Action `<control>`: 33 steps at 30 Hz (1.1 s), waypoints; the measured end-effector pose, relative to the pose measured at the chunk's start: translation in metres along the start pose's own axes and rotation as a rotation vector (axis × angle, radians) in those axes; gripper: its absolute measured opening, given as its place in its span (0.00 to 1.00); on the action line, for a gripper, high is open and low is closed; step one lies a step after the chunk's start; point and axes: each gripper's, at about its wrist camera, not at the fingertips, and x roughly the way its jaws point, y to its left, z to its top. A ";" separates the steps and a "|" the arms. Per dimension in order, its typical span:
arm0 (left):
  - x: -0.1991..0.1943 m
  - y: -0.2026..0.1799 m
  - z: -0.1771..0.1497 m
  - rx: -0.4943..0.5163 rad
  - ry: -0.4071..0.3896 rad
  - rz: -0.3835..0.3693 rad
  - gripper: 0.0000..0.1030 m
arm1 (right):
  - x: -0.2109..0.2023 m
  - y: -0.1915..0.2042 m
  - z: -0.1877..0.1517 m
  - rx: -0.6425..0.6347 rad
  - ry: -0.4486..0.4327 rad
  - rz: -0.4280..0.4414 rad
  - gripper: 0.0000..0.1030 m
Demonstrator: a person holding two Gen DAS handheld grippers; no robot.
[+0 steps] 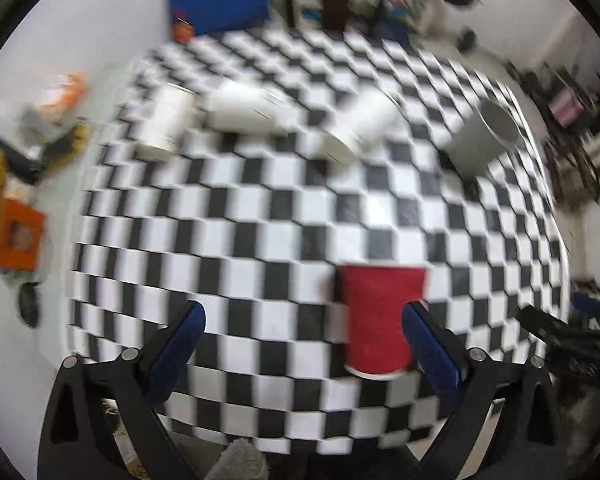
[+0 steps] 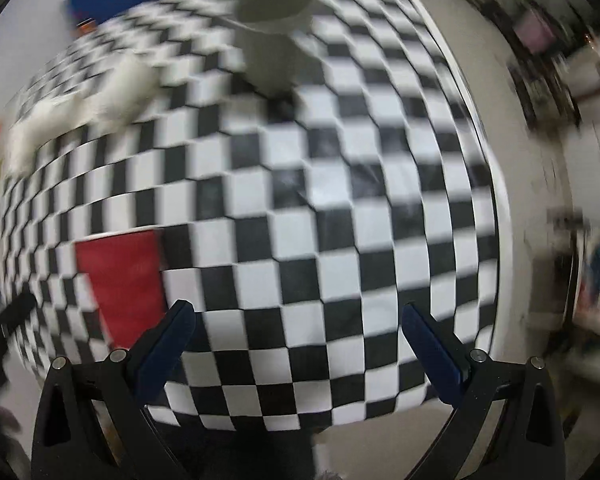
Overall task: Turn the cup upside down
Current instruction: 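Grasp the red cup with the right gripper while the left gripper releases it, then rotate the red cup with the right gripper so its rim faces down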
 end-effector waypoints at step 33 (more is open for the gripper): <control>0.084 0.118 -0.091 -0.307 0.158 0.243 0.98 | 0.130 0.143 -0.140 -3.007 -0.212 -1.211 0.76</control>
